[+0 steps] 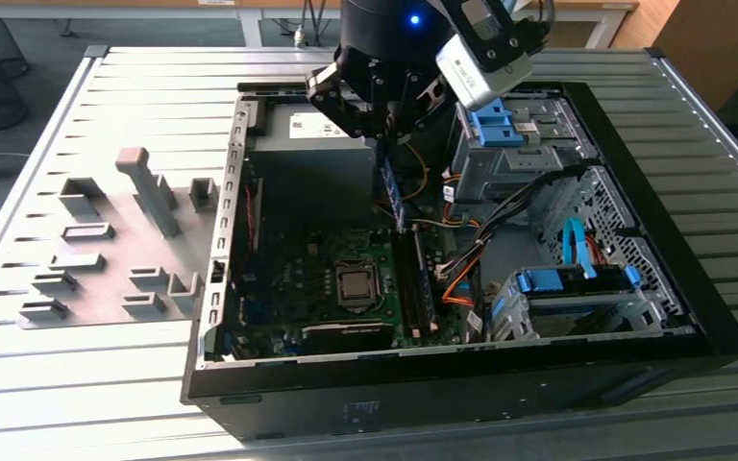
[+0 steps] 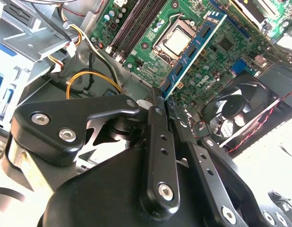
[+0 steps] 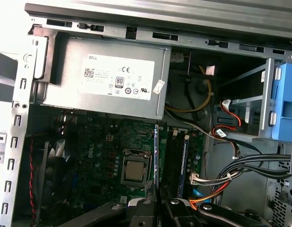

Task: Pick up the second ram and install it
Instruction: 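Insert the second ram into the second slot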

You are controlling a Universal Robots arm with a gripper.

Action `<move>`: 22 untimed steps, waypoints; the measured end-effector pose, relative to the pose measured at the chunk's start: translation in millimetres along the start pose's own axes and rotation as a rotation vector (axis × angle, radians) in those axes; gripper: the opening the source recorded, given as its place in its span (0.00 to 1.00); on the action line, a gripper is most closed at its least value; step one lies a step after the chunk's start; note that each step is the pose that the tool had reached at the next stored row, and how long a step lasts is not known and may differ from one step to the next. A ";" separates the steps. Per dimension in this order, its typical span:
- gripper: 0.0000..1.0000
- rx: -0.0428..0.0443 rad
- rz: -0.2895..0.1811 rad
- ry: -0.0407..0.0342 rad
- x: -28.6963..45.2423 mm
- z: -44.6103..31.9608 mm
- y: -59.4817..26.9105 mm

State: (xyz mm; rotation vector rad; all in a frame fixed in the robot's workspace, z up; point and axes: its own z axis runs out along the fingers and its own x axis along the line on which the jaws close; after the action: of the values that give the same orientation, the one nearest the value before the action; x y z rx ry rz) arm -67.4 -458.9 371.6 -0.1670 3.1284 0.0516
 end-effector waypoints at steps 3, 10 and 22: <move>0.14 -0.0001 -0.002 0.0001 0.0 0.0 0.0; 0.14 -0.0003 -0.007 0.0002 0.0 0.0 0.0; 0.14 -0.0007 -0.015 0.0004 0.0 0.0 0.0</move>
State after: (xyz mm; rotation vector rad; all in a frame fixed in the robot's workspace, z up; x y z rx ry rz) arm -67.4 -458.9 371.6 -0.1906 3.1273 0.0525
